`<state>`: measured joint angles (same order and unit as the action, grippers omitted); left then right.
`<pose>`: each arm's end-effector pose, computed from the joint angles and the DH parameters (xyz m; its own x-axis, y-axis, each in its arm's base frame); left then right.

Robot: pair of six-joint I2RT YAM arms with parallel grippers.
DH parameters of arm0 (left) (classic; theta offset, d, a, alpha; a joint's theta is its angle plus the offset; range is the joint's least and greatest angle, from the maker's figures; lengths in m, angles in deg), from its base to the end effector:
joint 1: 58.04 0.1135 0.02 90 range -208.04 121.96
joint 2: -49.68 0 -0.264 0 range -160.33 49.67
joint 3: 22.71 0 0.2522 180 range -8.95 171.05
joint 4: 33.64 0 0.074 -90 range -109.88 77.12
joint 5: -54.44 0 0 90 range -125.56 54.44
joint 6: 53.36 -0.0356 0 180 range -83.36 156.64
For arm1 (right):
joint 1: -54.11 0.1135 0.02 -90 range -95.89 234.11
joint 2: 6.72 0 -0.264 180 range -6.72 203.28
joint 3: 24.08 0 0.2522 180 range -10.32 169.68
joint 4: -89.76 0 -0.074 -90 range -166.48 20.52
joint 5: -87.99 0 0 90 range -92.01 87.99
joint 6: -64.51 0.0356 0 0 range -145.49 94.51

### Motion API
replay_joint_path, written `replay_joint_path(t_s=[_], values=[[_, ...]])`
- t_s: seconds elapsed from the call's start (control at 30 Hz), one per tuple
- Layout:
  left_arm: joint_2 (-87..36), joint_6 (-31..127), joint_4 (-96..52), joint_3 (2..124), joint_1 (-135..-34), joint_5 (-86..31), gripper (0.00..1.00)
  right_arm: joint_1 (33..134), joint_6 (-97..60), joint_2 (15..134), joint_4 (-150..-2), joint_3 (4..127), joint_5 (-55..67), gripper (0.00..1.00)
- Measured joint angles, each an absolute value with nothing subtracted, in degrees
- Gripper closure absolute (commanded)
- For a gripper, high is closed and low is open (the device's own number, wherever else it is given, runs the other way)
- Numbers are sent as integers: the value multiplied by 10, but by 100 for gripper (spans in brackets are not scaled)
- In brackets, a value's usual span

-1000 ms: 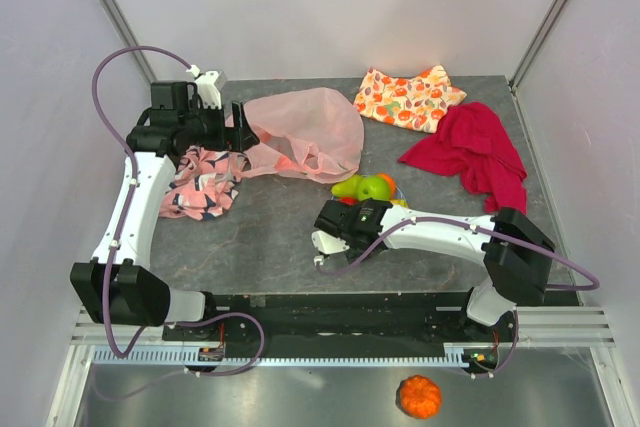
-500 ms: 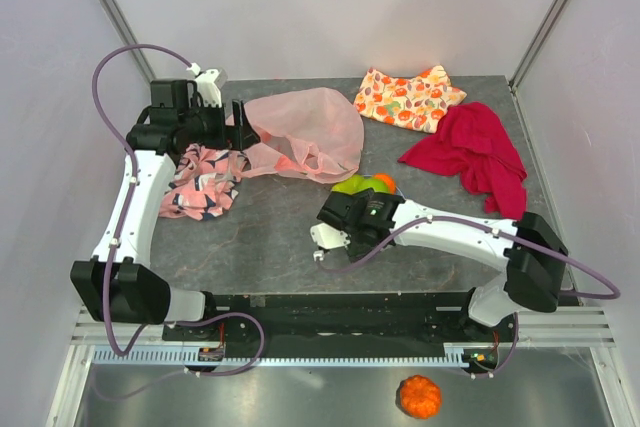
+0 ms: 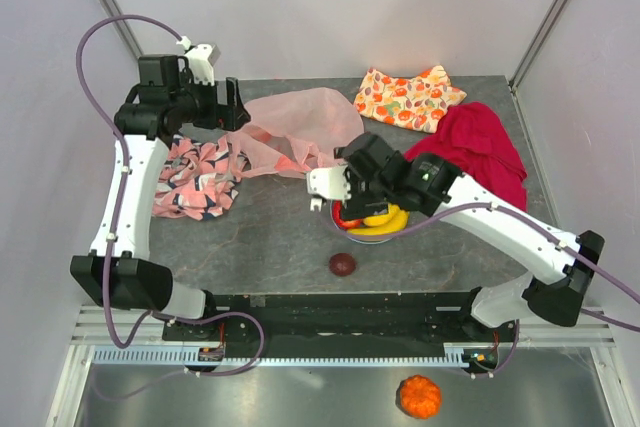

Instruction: Take the fake fruits out of the plastic bag

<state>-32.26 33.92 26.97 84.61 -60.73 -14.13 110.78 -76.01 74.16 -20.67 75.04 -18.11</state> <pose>0.2974 -0.0270 0.4212 -0.5594 0.0705 -0.8259 0.3688 0.9135 -0.1718 0.1650 0.2329 0.3686 0.2734 -0.9340 -0.2302 -0.7810 -0.0758 -0.6199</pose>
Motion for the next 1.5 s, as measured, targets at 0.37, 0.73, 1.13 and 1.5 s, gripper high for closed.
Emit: replay_joint_path(t_s=[0.37, 0.73, 1.13, 1.5], values=[[-364, 334, 308, 854, -607, -155, 2, 1059, -681, 833, -225, 697, 143, 3], [-305, 340, 293, 757, -607, -149, 3, 1116, -686, 860, -247, 587, 252, 2], [-240, 340, 292, 739, -602, -150, 3, 1140, -682, 913, -360, 578, 201, 4], [-253, 340, 292, 739, -598, -145, 3, 1142, -652, 921, -440, 575, 164, 2]])
